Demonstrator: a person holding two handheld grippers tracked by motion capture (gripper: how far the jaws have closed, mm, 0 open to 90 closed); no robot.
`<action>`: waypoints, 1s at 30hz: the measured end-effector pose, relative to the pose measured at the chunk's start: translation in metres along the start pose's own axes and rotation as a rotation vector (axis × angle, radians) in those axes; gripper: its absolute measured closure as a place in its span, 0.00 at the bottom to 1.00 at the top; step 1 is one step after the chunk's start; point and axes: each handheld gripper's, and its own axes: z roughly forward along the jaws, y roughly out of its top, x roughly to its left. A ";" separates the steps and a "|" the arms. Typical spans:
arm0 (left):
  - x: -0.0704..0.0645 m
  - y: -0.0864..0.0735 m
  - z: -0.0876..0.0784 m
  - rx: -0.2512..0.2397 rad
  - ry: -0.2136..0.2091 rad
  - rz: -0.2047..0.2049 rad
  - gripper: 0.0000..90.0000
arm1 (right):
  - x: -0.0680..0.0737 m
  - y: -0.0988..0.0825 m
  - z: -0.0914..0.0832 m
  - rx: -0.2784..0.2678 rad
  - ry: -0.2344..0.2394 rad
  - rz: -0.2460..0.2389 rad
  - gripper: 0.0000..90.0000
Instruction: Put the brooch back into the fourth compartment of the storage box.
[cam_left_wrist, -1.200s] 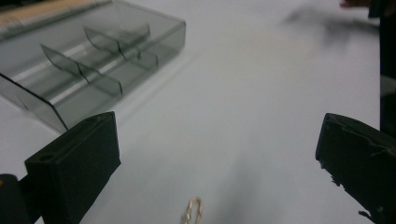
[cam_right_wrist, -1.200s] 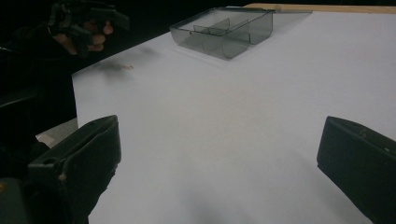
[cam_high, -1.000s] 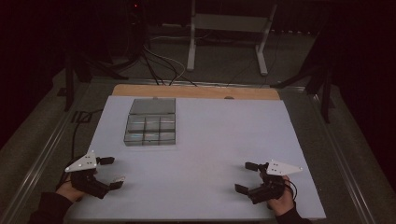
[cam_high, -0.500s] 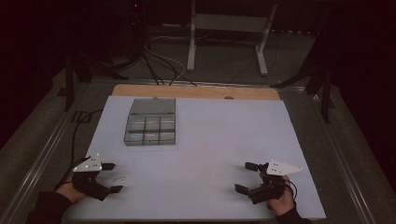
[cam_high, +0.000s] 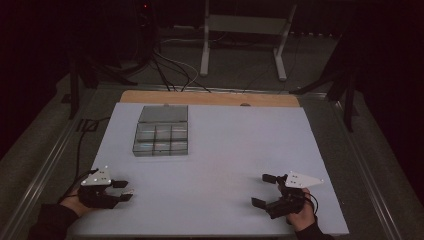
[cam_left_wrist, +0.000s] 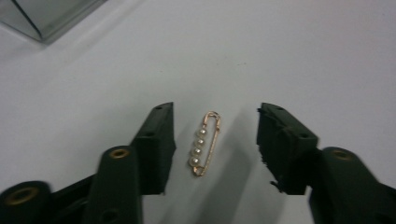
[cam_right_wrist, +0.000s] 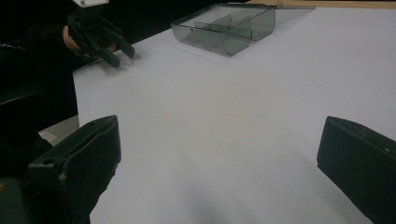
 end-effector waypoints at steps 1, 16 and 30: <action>0.000 0.000 0.000 0.002 0.004 0.005 0.62 | 0.000 0.000 0.000 0.000 0.001 0.000 0.00; 0.004 0.003 0.004 0.041 0.028 0.033 0.91 | 0.000 0.000 -0.001 0.003 -0.005 -0.001 0.00; 0.008 0.005 0.003 0.055 0.004 -0.001 0.98 | 0.001 0.000 -0.002 -0.001 -0.009 -0.001 0.00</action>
